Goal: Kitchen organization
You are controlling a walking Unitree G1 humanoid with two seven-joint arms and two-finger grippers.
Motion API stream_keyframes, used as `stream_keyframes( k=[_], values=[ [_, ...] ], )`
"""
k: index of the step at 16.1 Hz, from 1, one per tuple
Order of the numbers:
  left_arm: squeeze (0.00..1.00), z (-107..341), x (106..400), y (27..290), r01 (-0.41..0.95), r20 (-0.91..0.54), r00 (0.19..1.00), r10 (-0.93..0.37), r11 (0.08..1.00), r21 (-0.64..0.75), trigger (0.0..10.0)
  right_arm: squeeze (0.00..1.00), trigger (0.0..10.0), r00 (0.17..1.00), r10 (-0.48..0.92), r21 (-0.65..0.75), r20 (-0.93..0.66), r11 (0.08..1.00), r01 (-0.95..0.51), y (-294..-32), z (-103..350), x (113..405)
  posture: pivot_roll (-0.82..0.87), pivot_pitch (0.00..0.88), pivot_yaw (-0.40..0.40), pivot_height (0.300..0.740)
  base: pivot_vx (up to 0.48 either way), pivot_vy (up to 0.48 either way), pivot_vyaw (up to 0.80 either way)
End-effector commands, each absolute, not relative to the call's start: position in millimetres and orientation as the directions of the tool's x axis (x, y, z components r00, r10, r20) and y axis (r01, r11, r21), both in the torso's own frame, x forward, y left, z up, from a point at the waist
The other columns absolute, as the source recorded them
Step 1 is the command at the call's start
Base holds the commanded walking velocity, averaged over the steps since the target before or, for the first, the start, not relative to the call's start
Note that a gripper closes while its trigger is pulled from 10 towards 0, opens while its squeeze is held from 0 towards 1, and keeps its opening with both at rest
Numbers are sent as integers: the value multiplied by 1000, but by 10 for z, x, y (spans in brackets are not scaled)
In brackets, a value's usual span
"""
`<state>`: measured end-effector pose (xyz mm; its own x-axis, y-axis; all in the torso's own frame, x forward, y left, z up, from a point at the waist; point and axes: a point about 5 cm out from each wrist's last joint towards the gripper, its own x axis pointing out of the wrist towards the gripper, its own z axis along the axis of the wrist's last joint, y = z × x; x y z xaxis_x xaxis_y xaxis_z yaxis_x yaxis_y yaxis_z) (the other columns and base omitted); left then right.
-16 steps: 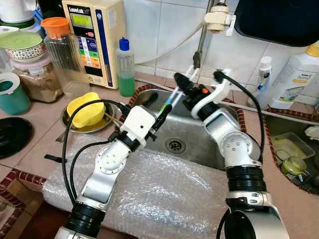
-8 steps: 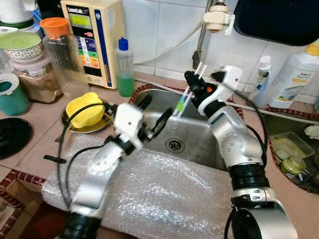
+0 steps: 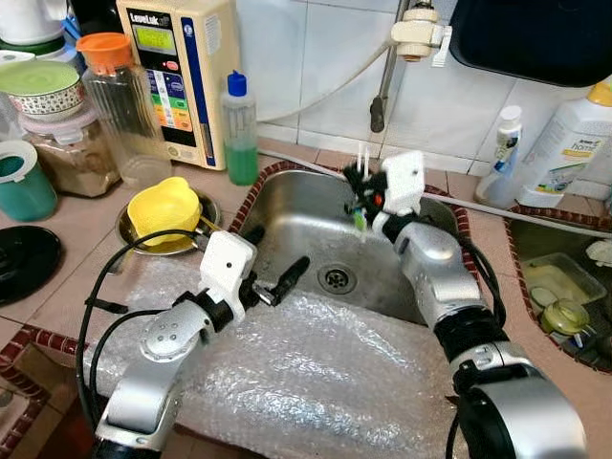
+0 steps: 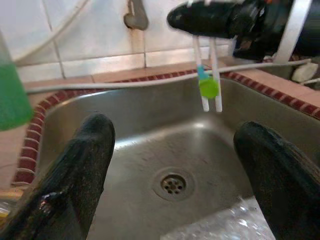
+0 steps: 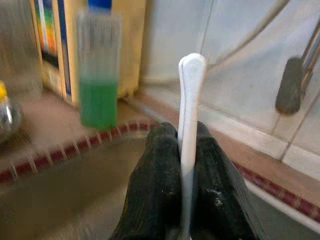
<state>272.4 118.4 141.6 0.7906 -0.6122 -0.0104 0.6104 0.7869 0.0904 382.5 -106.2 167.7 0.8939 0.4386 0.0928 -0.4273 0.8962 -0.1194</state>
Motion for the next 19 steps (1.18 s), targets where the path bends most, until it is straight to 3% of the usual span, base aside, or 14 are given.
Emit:
stream_keyframes(
  k=[1,5,8,9,10,19],
  values=[
    [1000,1420,2689,1159,630,-22,775,-632,770,97,10000,0,0,898,438,-183,36,887,-425,-1090,1584,3834,153,0,-26,740,0,0,0],
    [1000,1390,2677,1184,638,-58,770,-635,763,107,10000,0,0,900,419,-257,-119,862,-436,-1092,1295,3793,168,0,-22,740,0,0,0],
    [1000,1386,2650,1153,654,-84,756,-649,749,105,10000,0,0,891,429,-245,-147,857,-453,-1052,1222,3779,170,0,-20,740,0,0,0],
    [1000,1381,2637,1134,662,-91,750,-656,743,102,10000,1000,3882,885,437,-236,-161,854,-465,-1027,1196,3773,168,0,-20,740,0,0,0],
    [1000,1370,2627,1115,673,-102,739,-666,731,111,10000,1000,10000,877,450,-216,-171,851,-479,-990,1180,3768,168,0,-20,740,0,0,0],
    [1000,1356,2627,1093,666,-108,746,-657,738,107,10000,1000,10000,860,476,-163,-186,848,-505,-955,1175,3770,159,0,-34,740,0,0,0]
  ],
)
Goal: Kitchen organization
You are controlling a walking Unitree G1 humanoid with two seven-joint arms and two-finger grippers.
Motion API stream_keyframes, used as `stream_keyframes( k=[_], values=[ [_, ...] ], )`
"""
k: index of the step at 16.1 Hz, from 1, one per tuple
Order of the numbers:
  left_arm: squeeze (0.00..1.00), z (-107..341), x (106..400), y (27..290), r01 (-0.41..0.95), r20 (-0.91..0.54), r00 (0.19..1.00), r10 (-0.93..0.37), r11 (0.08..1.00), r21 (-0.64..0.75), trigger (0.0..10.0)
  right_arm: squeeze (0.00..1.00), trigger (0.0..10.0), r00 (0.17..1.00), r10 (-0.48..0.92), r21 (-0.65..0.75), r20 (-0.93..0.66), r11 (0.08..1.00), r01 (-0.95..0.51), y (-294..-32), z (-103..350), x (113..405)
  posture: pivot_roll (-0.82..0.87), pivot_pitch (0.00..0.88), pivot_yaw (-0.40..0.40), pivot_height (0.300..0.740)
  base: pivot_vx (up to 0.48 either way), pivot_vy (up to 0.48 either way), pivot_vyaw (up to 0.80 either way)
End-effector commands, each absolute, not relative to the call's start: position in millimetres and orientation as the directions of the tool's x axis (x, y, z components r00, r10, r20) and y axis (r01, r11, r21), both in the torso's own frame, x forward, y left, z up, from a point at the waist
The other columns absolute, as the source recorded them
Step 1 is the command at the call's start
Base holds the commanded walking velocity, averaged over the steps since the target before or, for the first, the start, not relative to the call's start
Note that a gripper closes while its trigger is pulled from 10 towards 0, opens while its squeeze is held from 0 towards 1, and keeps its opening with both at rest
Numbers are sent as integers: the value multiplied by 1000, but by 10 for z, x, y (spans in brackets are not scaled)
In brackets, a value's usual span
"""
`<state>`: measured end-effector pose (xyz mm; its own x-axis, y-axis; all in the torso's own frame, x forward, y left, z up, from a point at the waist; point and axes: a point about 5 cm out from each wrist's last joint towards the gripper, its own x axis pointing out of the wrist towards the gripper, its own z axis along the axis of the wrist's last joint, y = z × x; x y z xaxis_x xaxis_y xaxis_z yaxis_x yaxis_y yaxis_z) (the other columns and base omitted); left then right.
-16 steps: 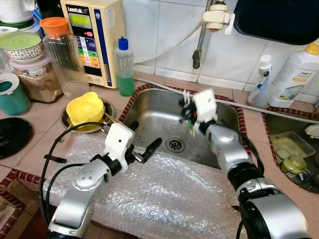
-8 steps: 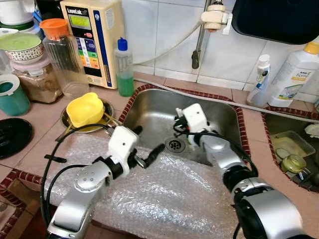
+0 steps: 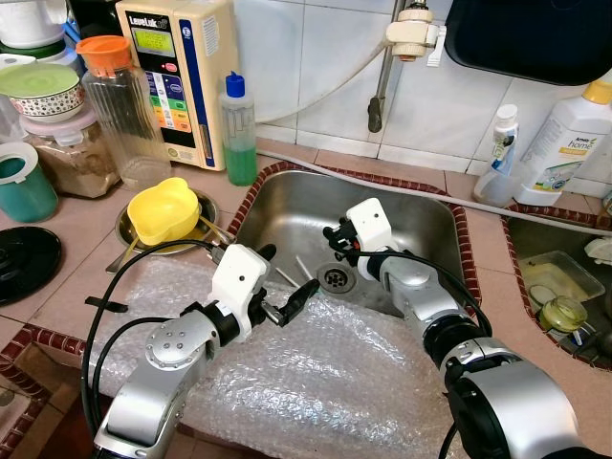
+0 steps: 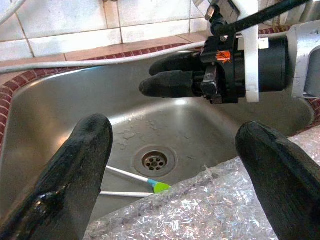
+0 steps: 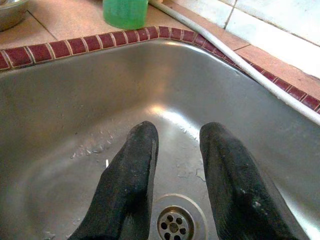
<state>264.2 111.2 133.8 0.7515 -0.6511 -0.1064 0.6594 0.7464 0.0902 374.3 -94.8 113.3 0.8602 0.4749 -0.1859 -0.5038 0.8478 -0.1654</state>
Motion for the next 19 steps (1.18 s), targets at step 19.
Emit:
stream_keyframes(
  k=[19],
  values=[
    [1000,1724,3546,2275,-295,-71,954,292,955,-31,10000,1000,10000,733,648,103,206,731,-675,-713,1823,3039,100,0,-30,740,0,0,0]
  ],
)
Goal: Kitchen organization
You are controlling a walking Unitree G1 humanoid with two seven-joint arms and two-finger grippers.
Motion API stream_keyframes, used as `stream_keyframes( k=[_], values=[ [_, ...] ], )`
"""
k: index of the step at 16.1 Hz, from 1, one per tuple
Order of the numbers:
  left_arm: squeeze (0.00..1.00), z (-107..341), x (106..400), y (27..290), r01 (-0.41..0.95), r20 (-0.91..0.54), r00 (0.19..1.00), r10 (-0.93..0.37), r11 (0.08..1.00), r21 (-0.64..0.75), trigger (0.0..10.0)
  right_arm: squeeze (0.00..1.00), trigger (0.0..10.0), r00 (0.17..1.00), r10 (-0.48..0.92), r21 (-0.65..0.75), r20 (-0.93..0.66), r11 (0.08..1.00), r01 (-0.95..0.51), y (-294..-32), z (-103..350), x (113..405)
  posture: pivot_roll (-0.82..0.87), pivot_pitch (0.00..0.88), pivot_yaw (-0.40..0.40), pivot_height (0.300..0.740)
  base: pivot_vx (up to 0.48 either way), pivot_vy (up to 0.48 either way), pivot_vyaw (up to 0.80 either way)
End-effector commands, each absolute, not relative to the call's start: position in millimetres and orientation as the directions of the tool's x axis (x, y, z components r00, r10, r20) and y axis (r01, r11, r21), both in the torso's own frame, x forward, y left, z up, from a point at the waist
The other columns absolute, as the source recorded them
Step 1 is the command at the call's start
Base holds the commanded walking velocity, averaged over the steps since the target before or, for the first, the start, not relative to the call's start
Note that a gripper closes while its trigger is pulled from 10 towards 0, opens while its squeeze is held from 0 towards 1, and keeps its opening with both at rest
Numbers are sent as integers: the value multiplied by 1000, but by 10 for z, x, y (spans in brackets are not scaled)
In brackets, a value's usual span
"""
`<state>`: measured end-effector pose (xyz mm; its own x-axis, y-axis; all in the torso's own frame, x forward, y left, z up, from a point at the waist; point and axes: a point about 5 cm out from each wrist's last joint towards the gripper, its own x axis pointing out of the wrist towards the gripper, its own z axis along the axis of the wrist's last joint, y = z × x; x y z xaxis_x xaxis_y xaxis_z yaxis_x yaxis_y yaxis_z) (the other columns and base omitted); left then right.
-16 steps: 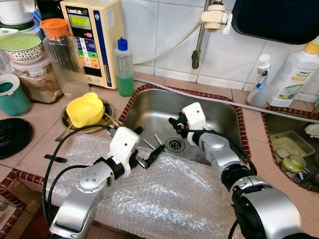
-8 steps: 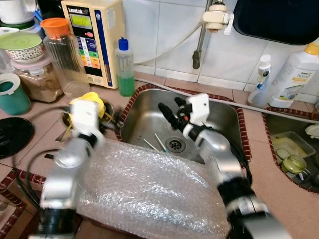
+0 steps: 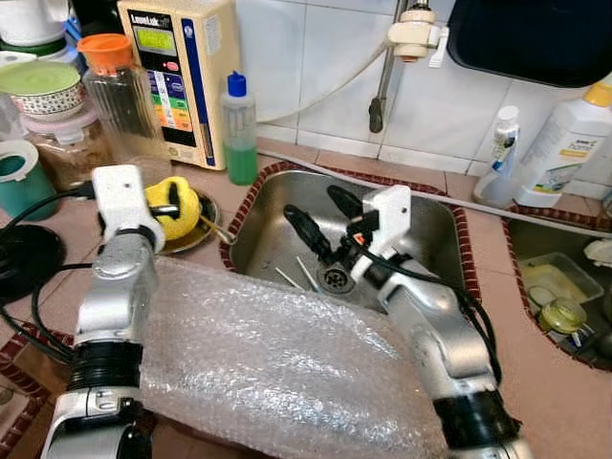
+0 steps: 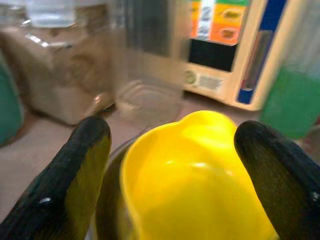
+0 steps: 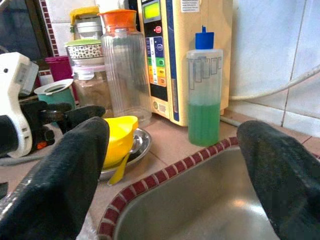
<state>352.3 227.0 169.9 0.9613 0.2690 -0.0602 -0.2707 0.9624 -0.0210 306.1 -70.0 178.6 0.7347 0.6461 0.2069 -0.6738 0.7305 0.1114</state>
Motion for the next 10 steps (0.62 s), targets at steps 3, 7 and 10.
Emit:
stream_keyframes(
  k=[3,7,10],
  values=[
    [1000,1635,3580,2318,-340,-145,936,322,932,-124,10000,1000,10000,739,649,118,182,731,-672,-724,1855,2967,104,0,-28,740,0,0,0],
    [0,1572,3617,2269,-326,-225,934,279,923,-207,10000,380,10000,652,742,135,156,638,-759,-614,1892,2845,105,0,-28,740,0,0,0],
    [0,1533,3637,2256,-333,-286,922,261,912,-239,10000,0,10000,569,816,117,104,558,-822,-628,1894,2740,101,0,-25,740,0,0,0]
  ],
)
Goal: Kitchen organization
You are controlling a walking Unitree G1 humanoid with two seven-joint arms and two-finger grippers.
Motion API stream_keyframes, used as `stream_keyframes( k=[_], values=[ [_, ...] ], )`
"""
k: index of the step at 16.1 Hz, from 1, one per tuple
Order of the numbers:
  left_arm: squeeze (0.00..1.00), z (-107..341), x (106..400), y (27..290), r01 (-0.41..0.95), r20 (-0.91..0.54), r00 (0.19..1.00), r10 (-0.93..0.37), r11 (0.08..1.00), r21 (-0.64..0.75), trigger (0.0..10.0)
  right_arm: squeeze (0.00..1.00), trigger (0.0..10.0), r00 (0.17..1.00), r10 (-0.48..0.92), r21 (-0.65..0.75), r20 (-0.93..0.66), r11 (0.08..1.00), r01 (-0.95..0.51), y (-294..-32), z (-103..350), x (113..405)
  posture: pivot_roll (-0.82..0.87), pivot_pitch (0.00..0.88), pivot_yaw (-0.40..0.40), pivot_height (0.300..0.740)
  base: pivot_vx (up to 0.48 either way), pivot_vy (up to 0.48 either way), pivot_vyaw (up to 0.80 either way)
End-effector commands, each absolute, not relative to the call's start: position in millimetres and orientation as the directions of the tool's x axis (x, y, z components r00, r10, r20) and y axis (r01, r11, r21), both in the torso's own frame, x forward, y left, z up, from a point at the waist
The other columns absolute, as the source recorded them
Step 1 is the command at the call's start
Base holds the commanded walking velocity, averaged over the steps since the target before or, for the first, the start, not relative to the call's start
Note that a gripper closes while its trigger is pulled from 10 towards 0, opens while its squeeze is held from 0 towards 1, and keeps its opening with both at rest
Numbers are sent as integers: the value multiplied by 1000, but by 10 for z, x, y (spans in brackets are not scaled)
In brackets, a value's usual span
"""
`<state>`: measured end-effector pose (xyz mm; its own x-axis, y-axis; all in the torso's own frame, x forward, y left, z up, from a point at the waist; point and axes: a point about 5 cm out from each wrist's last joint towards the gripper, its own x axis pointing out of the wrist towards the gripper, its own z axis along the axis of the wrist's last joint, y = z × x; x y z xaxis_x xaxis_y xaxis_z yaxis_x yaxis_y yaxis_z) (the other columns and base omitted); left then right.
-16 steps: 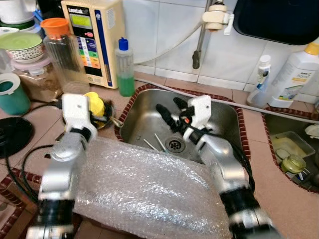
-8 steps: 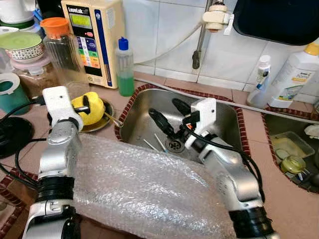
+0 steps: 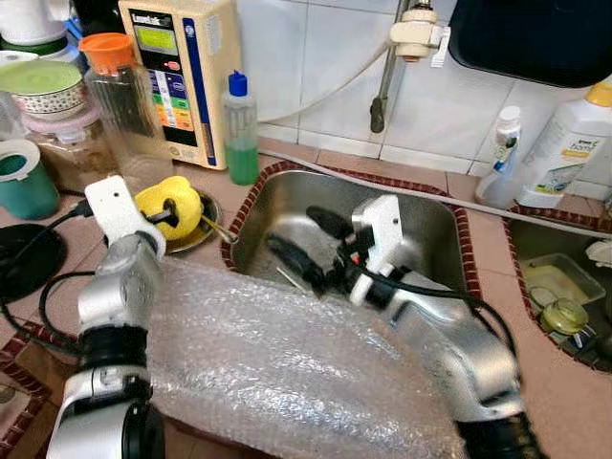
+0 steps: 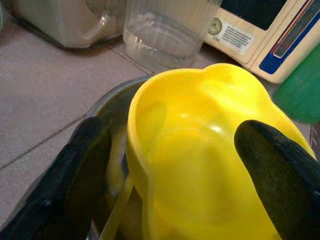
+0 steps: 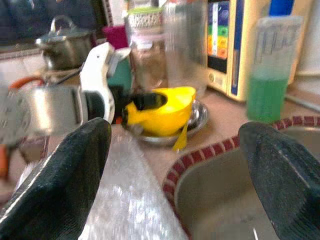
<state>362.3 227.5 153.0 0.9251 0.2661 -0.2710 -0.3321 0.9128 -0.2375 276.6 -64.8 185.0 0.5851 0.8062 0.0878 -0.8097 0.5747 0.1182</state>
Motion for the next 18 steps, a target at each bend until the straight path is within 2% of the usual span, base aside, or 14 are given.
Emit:
stream_keyframes(
  k=[1,3,4,5,7,13,18],
  values=[
    [0,1545,3654,2265,-336,-293,920,261,909,-245,10000,0,10000,569,818,110,88,560,-821,-662,1897,2744,100,0,-24,740,0,0,0],
    [0,1559,3662,2273,-337,-296,919,262,910,-241,10000,0,10000,576,814,107,80,567,-817,-679,1892,2750,100,0,-23,740,0,0,0],
    [0,1565,3662,2283,-342,-305,914,267,911,-230,5647,0,10000,574,816,104,72,566,-818,-680,1893,2744,100,0,-23,740,0,0,0],
    [0,1568,3659,2294,-350,-311,911,272,908,-229,2471,0,10000,573,817,98,68,566,-818,-674,1889,2744,101,0,-23,740,0,0,0],
    [0,1577,3655,2322,-361,-315,906,282,904,-227,0,0,10000,572,817,92,65,566,-819,-670,1888,2747,101,0,-23,740,0,0,0],
    [0,1564,3624,2432,-400,-334,881,334,904,-151,0,0,10000,583,811,93,55,577,-812,-681,1890,2778,103,0,-24,740,0,0,0],
    [0,1513,3600,2434,-385,-350,879,324,915,-119,0,0,10000,583,811,97,52,577,-811,-679,1884,2779,102,0,-23,740,0,0,0]
  ],
)
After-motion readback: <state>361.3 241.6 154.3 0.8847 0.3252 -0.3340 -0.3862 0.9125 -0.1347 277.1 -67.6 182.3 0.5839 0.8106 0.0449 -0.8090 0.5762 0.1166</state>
